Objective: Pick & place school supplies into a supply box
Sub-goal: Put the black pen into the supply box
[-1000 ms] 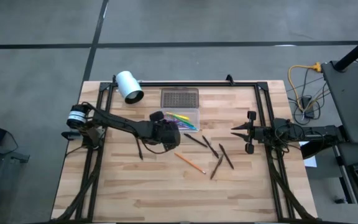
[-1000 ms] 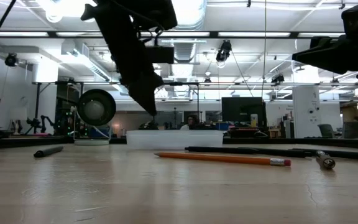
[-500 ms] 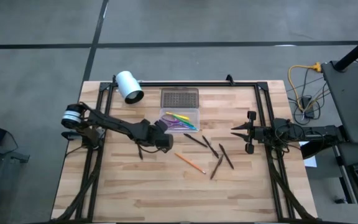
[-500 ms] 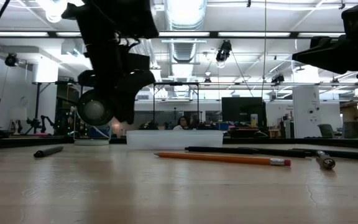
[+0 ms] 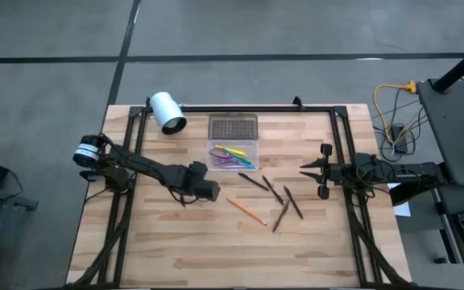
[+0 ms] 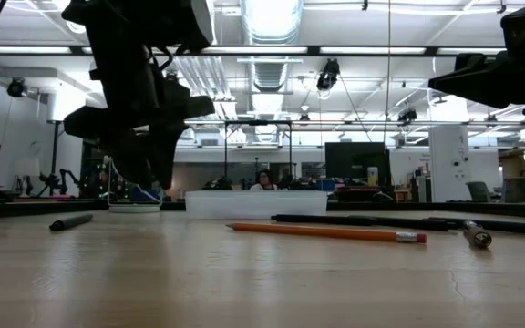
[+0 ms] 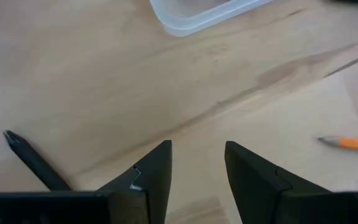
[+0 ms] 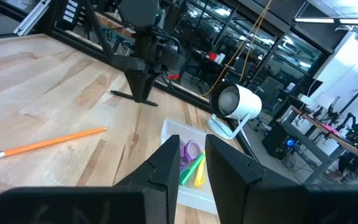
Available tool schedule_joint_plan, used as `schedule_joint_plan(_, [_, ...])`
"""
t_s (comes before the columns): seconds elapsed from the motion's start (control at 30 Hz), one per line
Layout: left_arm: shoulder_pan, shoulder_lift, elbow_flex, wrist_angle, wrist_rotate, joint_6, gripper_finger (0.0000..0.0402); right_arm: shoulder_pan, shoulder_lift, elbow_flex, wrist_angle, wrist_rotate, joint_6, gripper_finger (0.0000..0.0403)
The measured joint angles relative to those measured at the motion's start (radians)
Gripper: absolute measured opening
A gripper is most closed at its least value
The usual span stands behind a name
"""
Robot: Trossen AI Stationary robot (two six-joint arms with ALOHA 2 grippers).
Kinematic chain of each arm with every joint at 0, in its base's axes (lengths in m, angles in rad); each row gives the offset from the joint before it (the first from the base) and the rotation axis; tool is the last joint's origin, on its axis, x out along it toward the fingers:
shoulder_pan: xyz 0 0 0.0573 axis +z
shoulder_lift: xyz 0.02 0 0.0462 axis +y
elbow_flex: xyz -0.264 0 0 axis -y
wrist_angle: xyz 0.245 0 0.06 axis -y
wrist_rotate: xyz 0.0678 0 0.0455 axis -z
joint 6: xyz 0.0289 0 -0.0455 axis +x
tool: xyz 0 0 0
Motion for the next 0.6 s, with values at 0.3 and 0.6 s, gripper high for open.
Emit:
schedule_joint_plan(0.3, [-0.043,-0.029,-0.006,-0.118,0.005,-0.21,0.0132,0.0,0.0,0.0,0.0,0.0,0.0,0.0068])
schedule_joint_plan(0.6, [-0.075,-0.046,-0.007,-0.202,0.09,-0.367,0.0132,0.0,0.0,0.0,0.0,0.0,0.0,0.0068])
